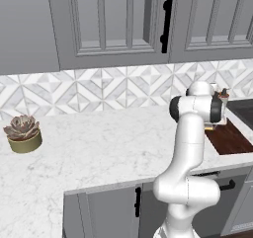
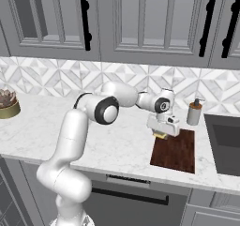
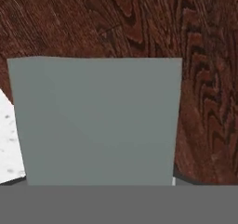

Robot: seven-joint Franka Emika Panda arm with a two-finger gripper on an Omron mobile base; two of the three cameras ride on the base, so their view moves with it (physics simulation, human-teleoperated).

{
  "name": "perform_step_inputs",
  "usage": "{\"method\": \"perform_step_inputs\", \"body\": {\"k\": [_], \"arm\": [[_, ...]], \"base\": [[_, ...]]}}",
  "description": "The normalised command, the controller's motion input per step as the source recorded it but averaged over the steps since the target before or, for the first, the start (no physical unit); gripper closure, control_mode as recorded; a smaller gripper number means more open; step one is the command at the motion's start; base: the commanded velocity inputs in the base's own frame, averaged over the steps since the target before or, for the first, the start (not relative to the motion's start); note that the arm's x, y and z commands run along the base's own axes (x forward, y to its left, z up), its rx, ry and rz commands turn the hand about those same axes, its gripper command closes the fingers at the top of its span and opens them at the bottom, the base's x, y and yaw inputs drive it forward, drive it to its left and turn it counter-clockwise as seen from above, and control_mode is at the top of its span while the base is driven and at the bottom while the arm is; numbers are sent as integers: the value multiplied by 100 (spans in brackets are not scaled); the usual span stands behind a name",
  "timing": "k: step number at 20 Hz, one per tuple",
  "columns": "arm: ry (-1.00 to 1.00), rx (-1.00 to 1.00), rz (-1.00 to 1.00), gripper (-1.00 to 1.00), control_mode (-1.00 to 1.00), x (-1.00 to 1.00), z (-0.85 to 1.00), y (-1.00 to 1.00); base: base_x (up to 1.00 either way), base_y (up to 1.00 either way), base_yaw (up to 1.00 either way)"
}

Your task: Pick up the sponge from the counter and clean the cutting board by briefly scrubbing or pressing down on the cutting board. Once finished, release the sponge.

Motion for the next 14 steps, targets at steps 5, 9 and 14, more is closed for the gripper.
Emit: {"method": "perform_step_inputs", "body": {"k": [5, 9, 14], "arm": [[-13, 4, 0, 100, -100, -29, 11, -55], [0, 0, 0, 100, -100, -65, -74, -60], [-6, 2, -2, 100, -100, -21, -31, -41]], "base": [[0, 0, 0], [0, 0, 0], [0, 0, 0]]}}
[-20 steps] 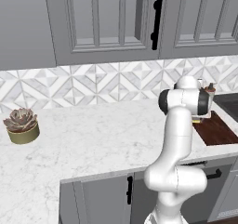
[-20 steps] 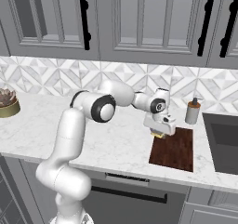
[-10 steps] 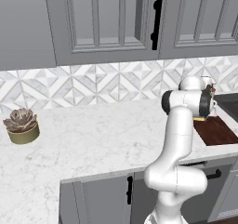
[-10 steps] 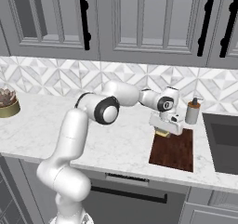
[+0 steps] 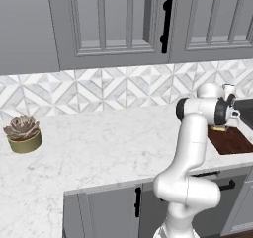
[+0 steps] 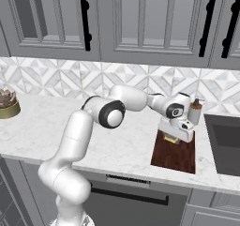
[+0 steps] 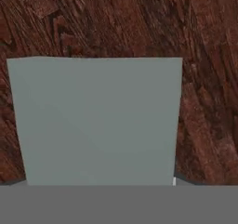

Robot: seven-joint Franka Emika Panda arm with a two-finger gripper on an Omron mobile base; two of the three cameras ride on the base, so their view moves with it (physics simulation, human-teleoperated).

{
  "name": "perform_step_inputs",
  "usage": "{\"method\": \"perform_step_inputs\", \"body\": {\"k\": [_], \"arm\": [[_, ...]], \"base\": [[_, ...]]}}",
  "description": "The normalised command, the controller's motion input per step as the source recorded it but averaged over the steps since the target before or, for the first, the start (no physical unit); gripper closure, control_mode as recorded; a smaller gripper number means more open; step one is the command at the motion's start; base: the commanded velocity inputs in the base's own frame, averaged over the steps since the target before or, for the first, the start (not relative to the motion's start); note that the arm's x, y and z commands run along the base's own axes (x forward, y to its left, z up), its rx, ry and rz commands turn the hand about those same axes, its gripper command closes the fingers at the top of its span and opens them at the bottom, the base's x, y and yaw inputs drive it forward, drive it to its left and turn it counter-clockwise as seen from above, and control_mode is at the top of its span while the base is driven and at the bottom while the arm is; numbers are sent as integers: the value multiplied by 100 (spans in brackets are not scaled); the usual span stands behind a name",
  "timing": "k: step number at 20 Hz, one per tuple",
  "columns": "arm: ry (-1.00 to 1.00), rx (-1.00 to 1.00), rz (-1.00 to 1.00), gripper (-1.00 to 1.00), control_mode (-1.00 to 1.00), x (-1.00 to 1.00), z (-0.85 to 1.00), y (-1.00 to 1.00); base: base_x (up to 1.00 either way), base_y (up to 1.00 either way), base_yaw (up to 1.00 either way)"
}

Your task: Pick up the sponge from the counter and clean the cutting board by briefly scrubbing or pressing down on the cutting board. Once finished, release the sponge.

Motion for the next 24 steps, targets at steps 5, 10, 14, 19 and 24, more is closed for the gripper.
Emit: {"method": "perform_step_inputs", "body": {"k": [5, 10, 14, 19, 24], "arm": [[-3, 3, -4, 100, -100, 43, 24, -48], [0, 0, 0, 100, -100, -16, -95, -74], [0, 0, 1, 100, -100, -65, -77, -22], [-1, 0, 1, 100, -100, -100, -55, 79], [-21, -9, 4, 100, -100, -100, -96, 100]], "base": [[0, 0, 0], [0, 0, 0], [0, 0, 0], [0, 0, 0], [0, 0, 0]]}}
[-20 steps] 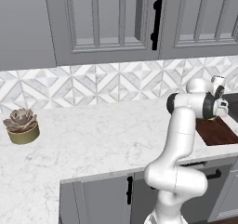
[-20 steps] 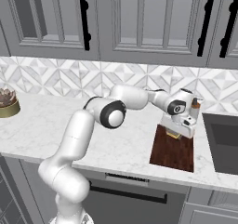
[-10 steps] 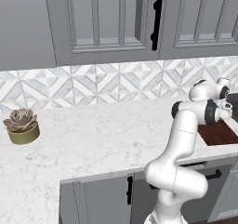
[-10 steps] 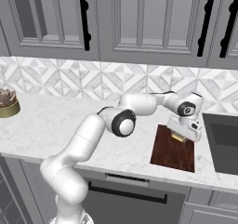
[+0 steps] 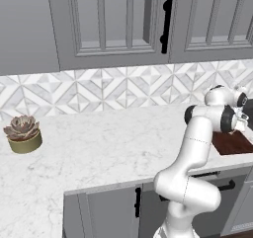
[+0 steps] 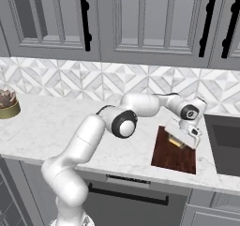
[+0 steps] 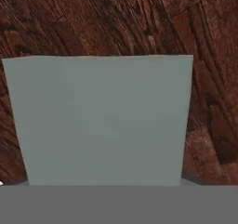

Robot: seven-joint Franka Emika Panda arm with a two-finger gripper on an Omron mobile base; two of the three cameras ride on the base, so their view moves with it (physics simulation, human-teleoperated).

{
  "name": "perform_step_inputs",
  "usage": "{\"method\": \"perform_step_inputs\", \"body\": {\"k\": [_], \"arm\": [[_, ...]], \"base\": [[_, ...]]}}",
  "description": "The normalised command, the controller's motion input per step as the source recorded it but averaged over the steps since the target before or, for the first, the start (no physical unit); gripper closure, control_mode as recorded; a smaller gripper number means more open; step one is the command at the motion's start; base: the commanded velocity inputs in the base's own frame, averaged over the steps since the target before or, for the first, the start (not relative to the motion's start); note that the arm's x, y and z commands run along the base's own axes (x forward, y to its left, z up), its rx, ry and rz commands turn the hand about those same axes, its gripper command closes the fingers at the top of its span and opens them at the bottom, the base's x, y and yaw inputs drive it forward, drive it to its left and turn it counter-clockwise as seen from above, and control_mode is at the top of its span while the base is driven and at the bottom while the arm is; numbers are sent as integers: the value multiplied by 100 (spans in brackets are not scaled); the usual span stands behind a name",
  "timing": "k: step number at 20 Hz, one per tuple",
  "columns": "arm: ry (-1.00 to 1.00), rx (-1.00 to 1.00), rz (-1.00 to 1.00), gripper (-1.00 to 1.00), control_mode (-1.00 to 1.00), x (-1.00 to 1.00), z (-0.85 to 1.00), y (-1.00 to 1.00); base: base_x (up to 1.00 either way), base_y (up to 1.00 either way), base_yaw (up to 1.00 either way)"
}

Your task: Pick up the sponge from the counter and clean the cutting board by briefly scrubbing or pressing down on the cutting board. Once finished, release the sponge.

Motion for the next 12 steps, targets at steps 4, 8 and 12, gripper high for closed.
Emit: {"method": "perform_step_inputs", "body": {"k": [4, 8, 12], "arm": [[-27, -16, 5, 100, -100, -100, -95, 100], [-22, -23, 8, 100, -100, -100, -88, 100], [-22, -26, 11, 100, -100, -100, -38, 100]], "base": [[0, 0, 0], [0, 0, 0], [0, 0, 0]]}}
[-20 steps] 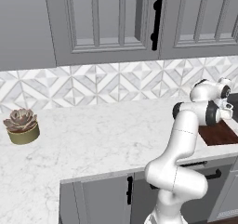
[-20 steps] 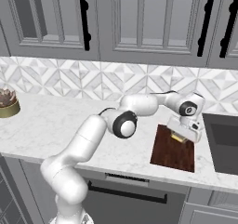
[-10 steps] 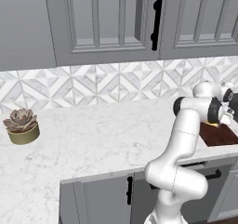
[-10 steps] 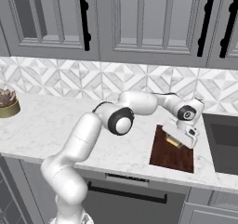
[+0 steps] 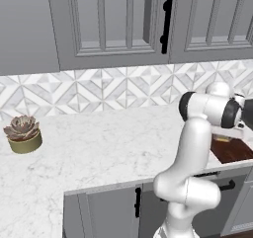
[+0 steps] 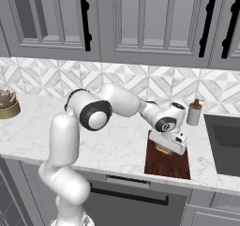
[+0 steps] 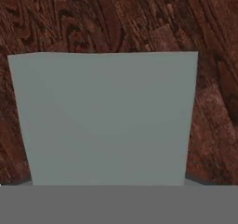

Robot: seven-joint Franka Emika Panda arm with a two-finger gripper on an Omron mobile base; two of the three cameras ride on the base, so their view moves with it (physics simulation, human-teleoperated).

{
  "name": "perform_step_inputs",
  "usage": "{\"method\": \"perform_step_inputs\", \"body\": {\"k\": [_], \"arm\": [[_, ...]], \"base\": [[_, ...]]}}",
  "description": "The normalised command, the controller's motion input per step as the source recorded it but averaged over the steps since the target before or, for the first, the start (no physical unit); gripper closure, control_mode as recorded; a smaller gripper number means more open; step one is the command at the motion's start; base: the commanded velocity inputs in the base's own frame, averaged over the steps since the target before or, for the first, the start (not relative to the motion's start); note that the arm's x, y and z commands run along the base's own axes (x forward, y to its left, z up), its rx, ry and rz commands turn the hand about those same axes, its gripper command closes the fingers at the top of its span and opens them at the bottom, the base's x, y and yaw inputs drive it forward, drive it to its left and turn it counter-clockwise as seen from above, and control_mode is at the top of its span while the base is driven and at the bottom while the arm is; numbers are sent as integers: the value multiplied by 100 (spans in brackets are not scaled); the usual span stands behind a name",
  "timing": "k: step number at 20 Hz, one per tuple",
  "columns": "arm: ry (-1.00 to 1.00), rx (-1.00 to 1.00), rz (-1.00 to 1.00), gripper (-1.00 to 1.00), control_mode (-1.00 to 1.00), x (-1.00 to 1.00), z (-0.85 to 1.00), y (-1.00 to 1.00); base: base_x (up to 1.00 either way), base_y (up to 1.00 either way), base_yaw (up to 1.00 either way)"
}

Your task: Pick up the sponge from the counter and clean the cutting board by briefly scrubbing or pressing down on the cutting board. Once finished, release the sponge.

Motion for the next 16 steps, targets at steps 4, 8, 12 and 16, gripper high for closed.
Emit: {"method": "perform_step_inputs", "body": {"k": [4, 8, 12, 16], "arm": [[-39, -25, 13, 100, -100, -59, 13, 100], [-39, -20, 7, 100, -100, -15, 25, 100], [-19, -18, 2, 100, -100, 1, 18, 100], [9, -9, 2, -100, -100, 14, 10, 100]], "base": [[0, 0, 0], [0, 0, 0], [0, 0, 0], [0, 0, 0]]}}
